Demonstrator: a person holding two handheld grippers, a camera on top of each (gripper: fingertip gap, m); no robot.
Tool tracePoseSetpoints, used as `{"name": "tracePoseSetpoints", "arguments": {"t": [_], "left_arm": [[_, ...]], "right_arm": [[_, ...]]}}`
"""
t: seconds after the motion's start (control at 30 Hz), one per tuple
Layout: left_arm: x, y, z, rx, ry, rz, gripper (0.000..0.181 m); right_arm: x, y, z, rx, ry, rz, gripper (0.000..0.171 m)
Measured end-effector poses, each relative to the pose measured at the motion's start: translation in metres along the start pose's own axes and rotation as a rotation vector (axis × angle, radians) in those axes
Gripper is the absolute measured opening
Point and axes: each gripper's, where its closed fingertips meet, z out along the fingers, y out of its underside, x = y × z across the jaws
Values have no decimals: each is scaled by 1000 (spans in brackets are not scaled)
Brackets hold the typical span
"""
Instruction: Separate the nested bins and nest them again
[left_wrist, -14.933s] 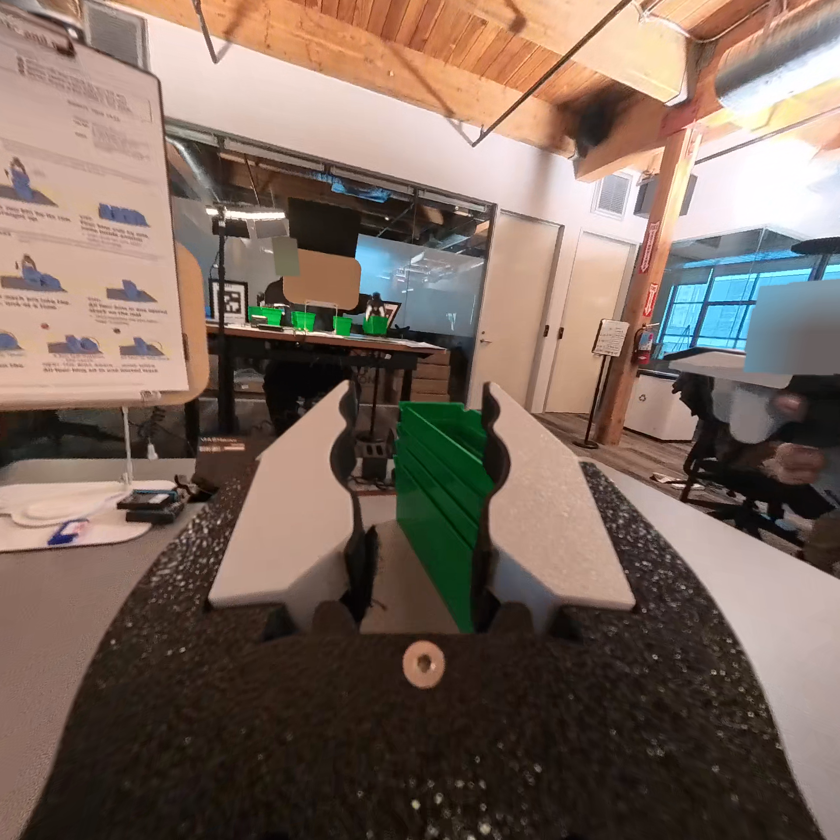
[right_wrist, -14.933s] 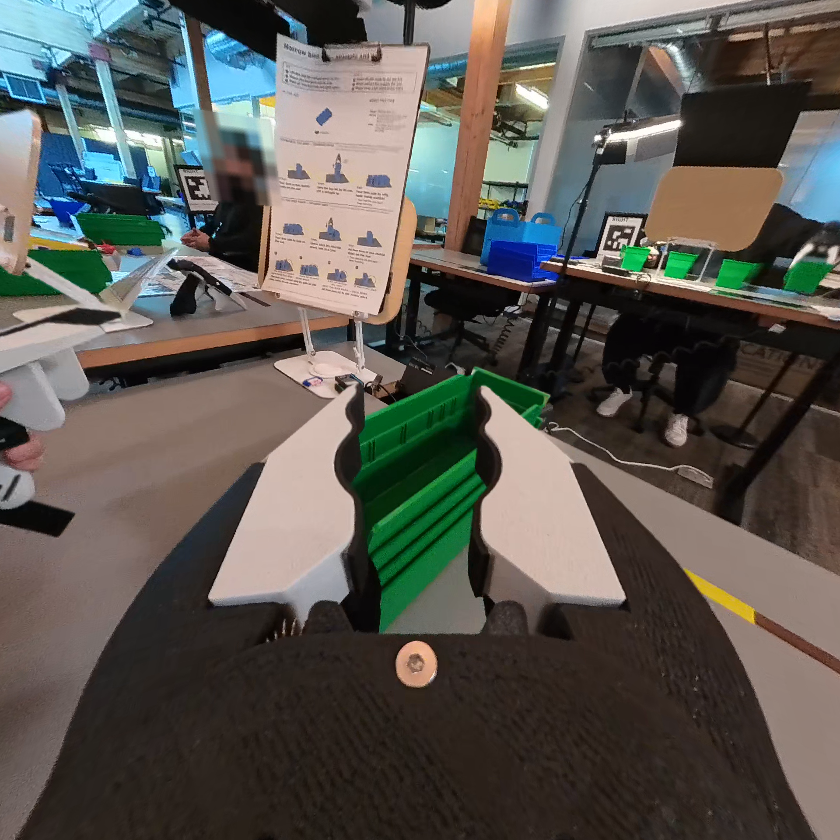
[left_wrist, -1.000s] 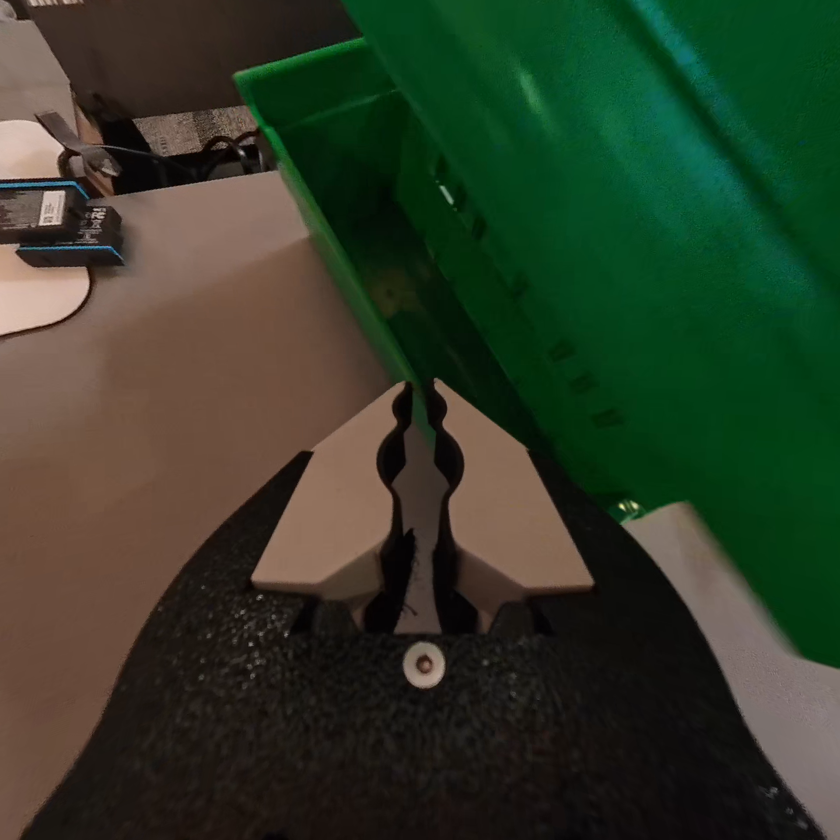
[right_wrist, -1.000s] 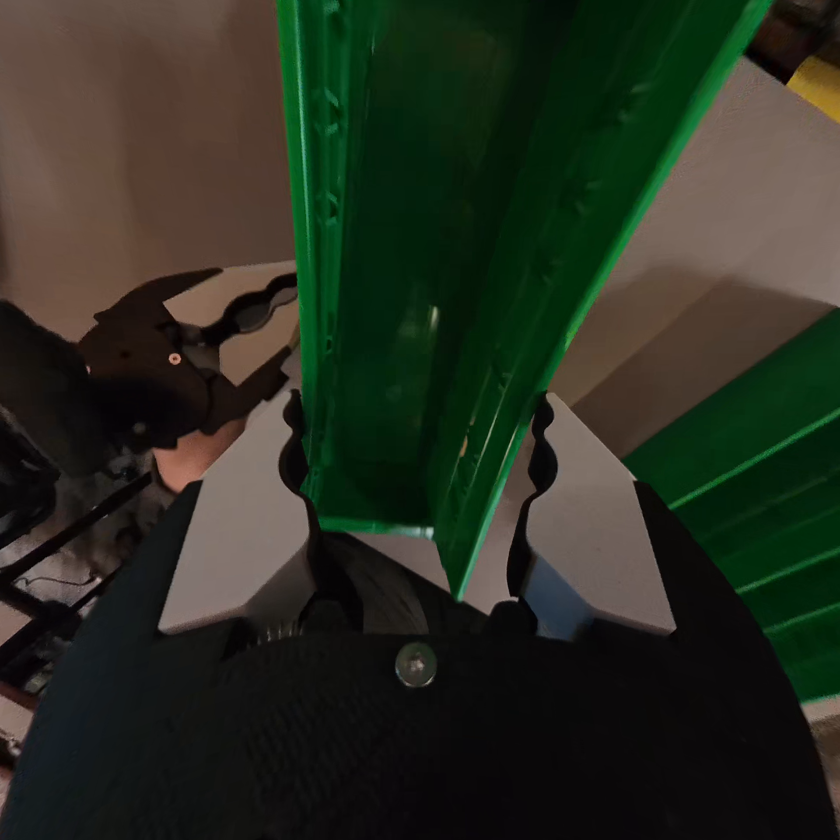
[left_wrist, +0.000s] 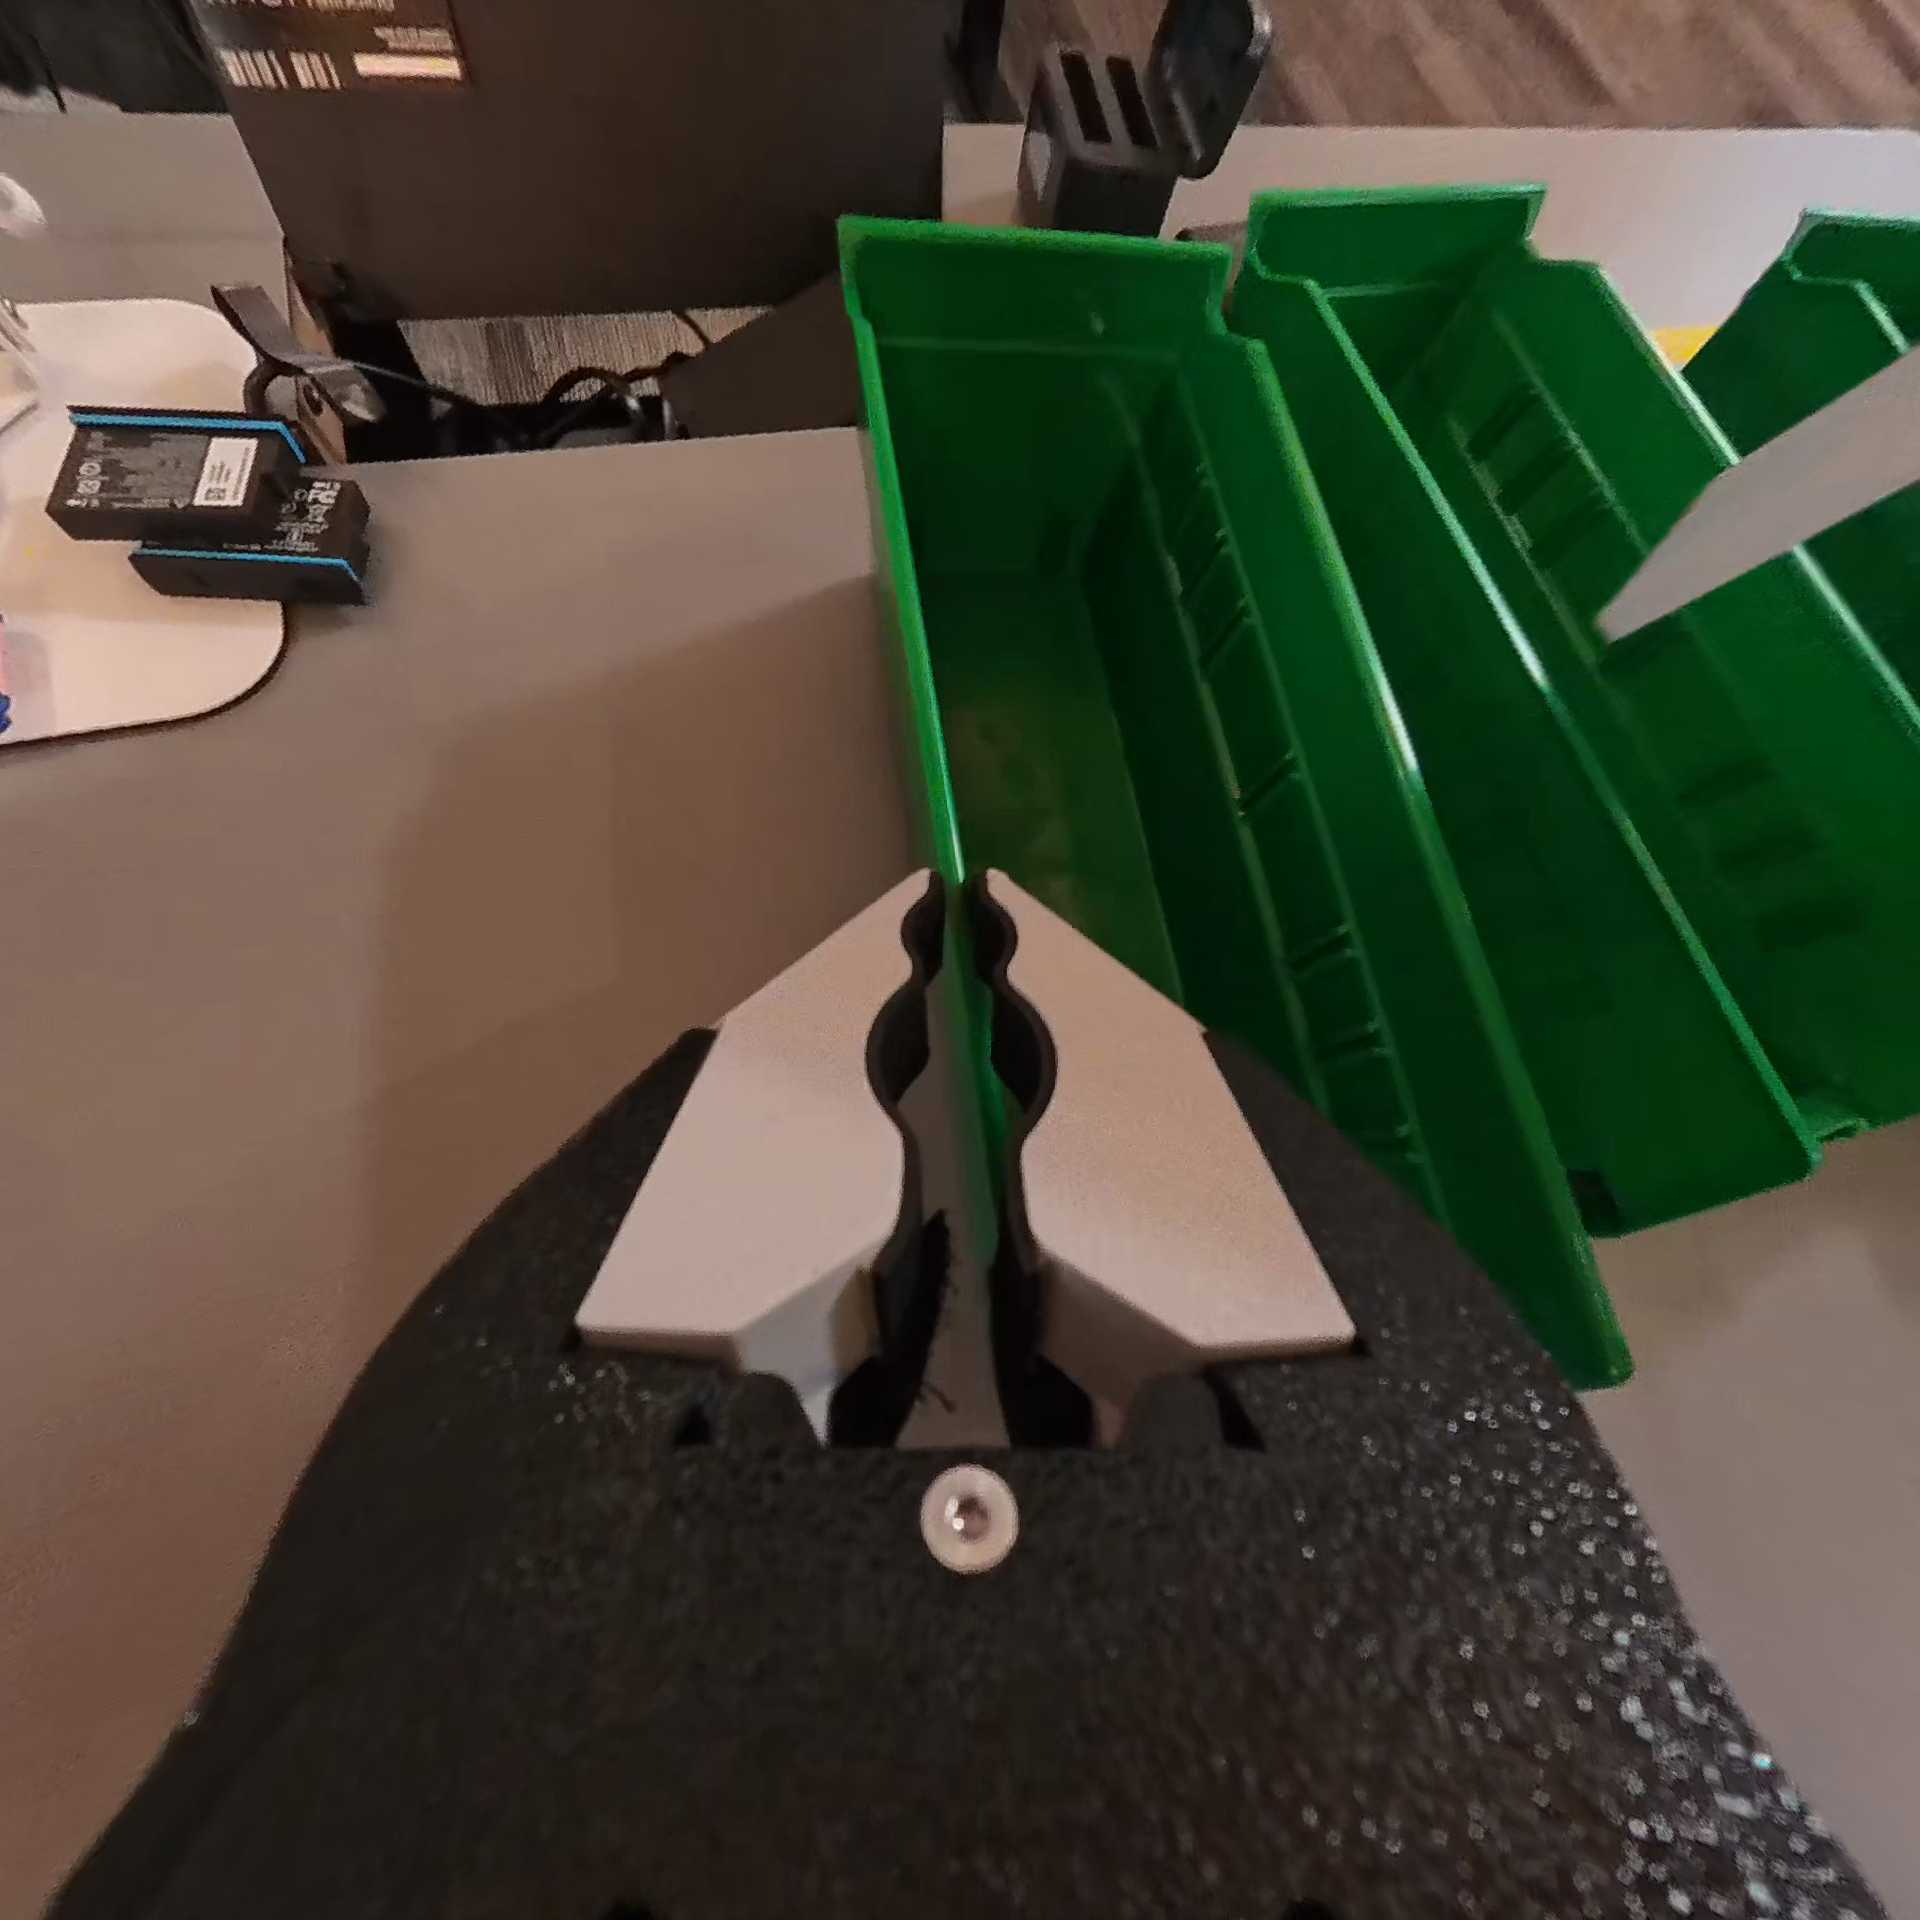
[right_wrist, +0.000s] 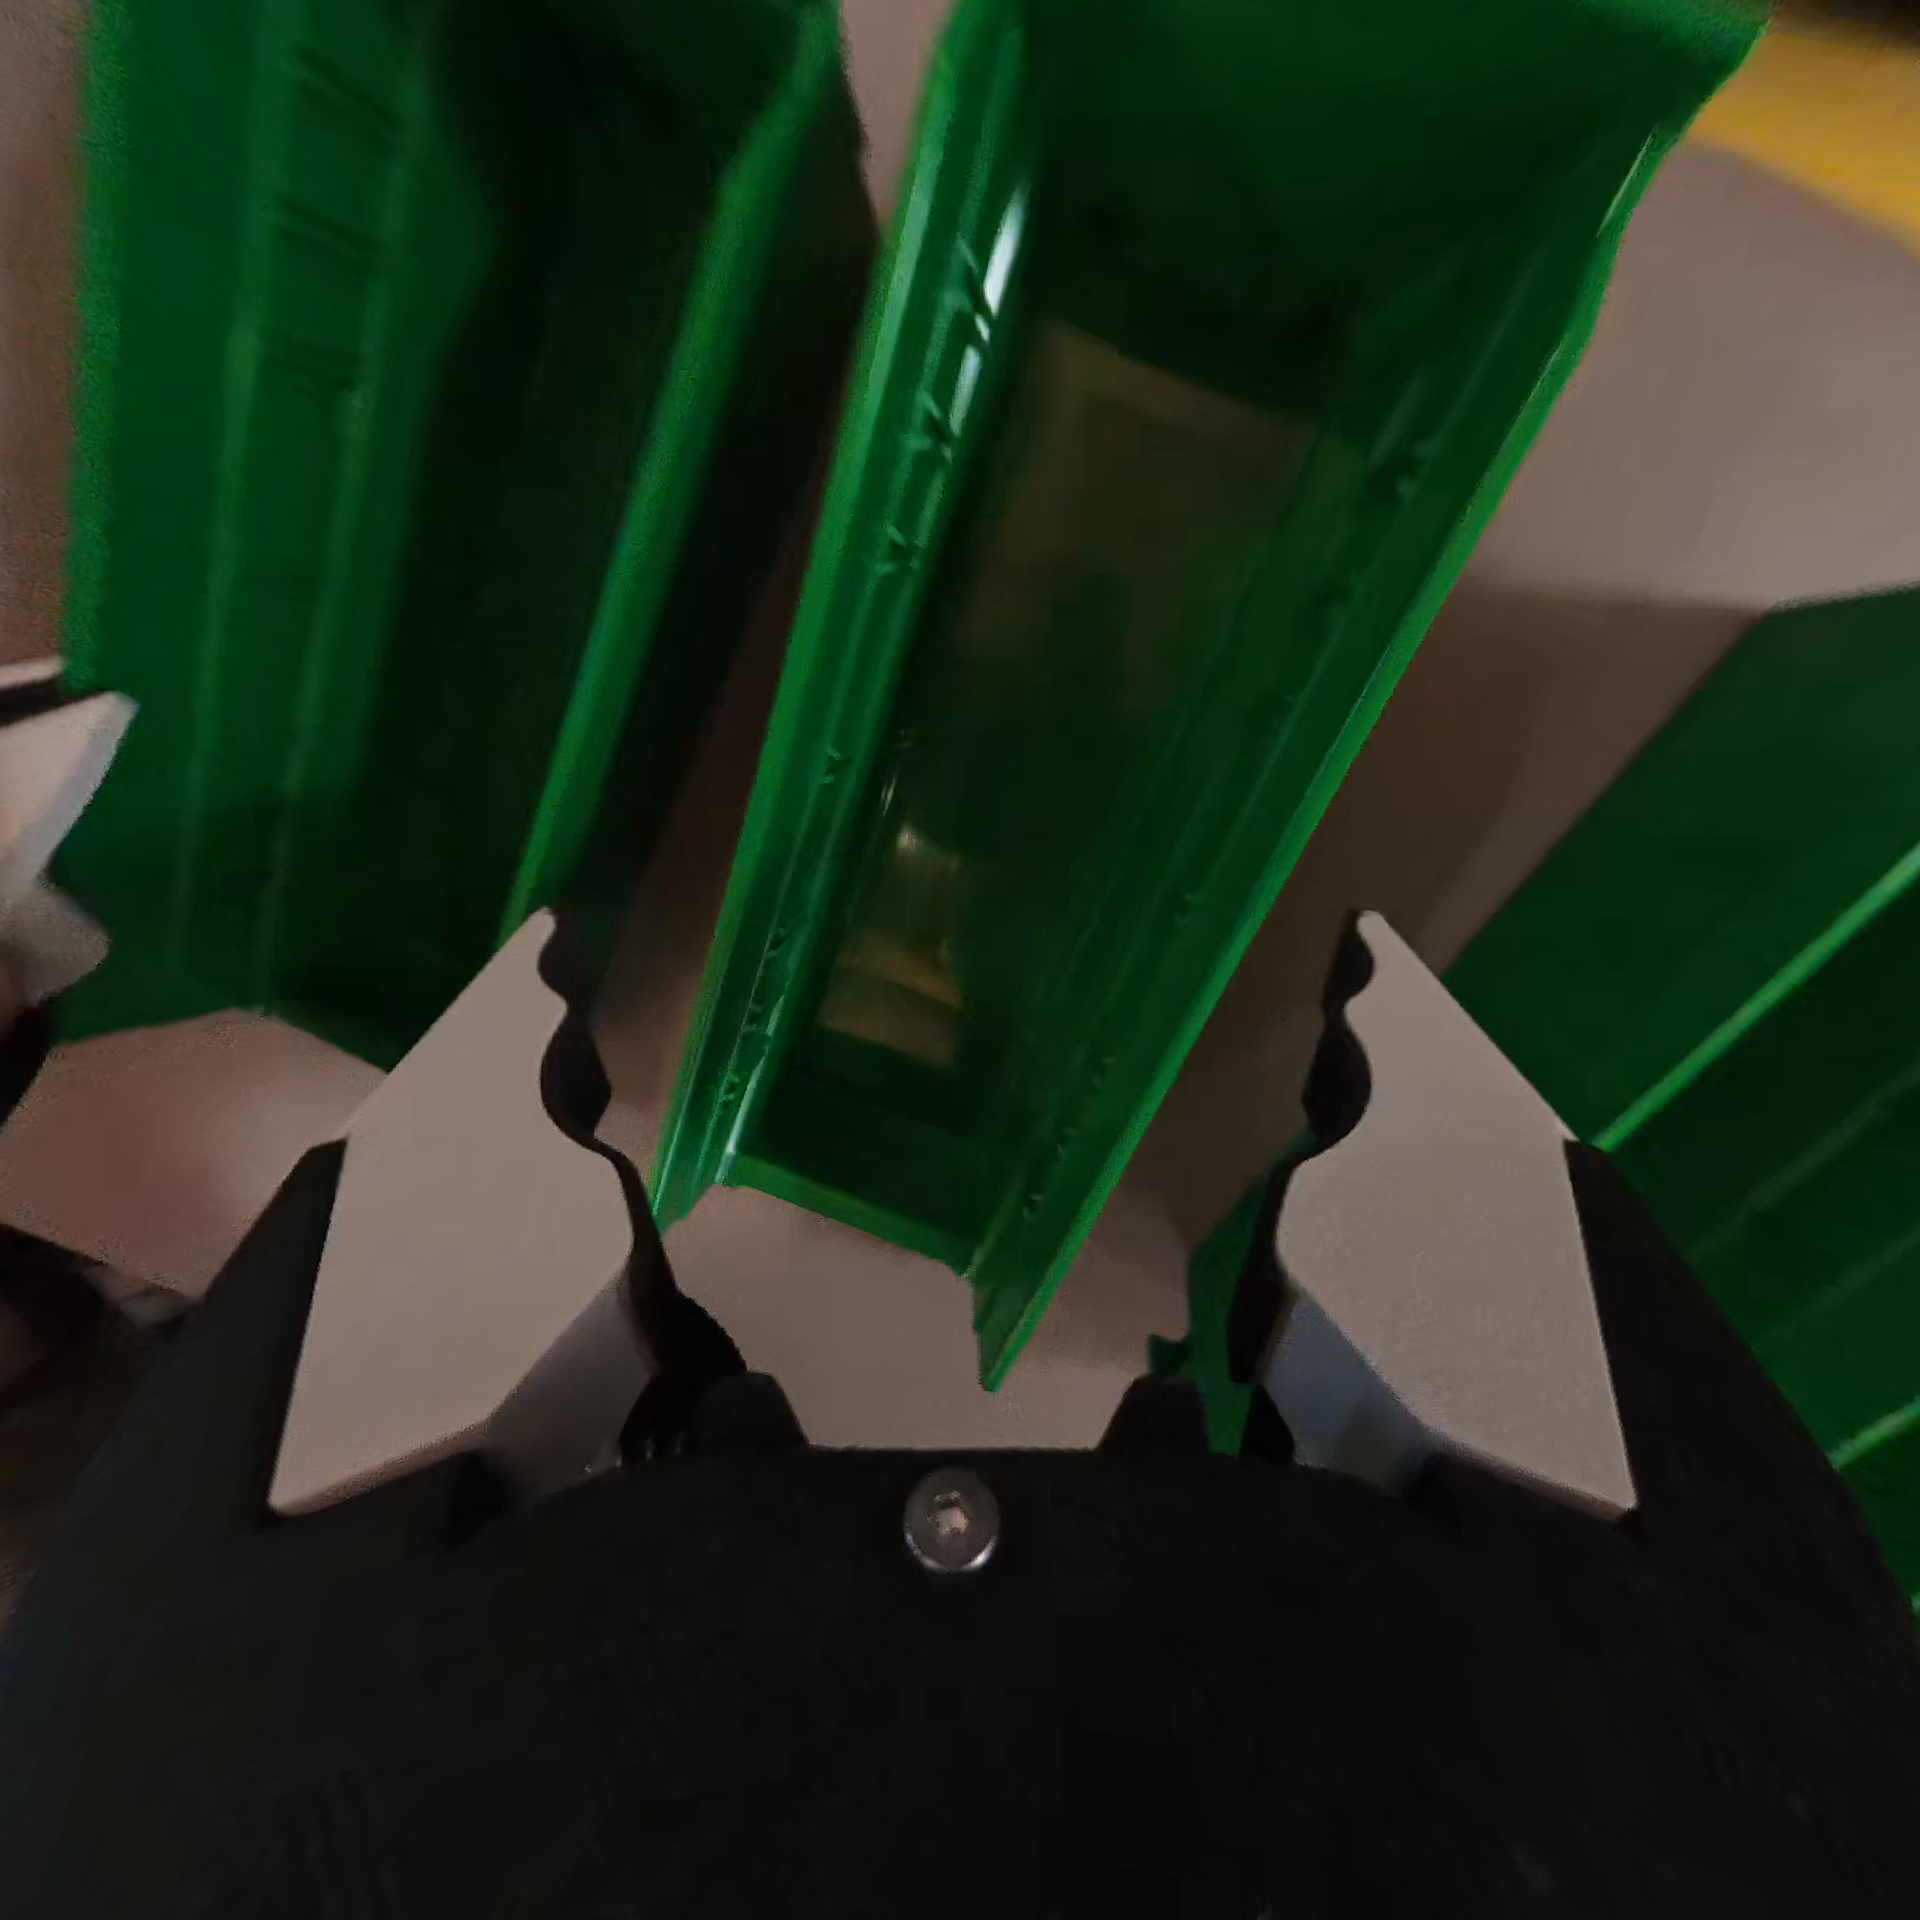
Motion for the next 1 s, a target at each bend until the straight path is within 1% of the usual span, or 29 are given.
{"name": "tracePoseSetpoints", "arguments": {"t": [0.1,0.2,0.3,0.37,0.43,0.5,0.57,0.63,0.67,0.73,0.77,0.8,0.87,1.0], "left_arm": [[3,-1,-5,62,27,-16,29],[-5,-5,-30,195,32,-49,49],[-13,-1,-59,314,70,-100,62],[-7,9,-67,330,136,-123,67],[3,18,-63,315,191,-124,70],[9,26,-50,276,191,-96,72],[13,34,-36,229,157,-56,69],[14,37,-28,209,121,-43,60],[13,38,-26,208,100,-47,52],[11,38,-24,213,64,-52,30],[11,38,-24,218,43,-47,11],[7,38,-25,223,0,-42,5],[2,39,-27,222,-85,-21,1],[0,42,-31,232,-144,-59,0]], "right_arm": [[-9,-3,-44,220,-80,-150,141],[-4,25,-94,472,-161,-241,140],[21,69,-144,776,-205,-262,131],[50,103,-169,976,-159,-242,125],[83,139,-186,1167,-91,-194,120],[118,176,-193,1317,-11,-117,116],[154,207,-192,1427,58,-6,115],[182,229,-188,1511,56,97,114],[193,236,-185,1537,34,138,114],[203,241,-178,1554,-30,179,114],[208,242,-175,1557,-38,189,113],[213,242,-170,1552,-32,194,113],[217,238,-163,1543,-34,184,111],[211,222,-152,1525,-64,123,110]]}}
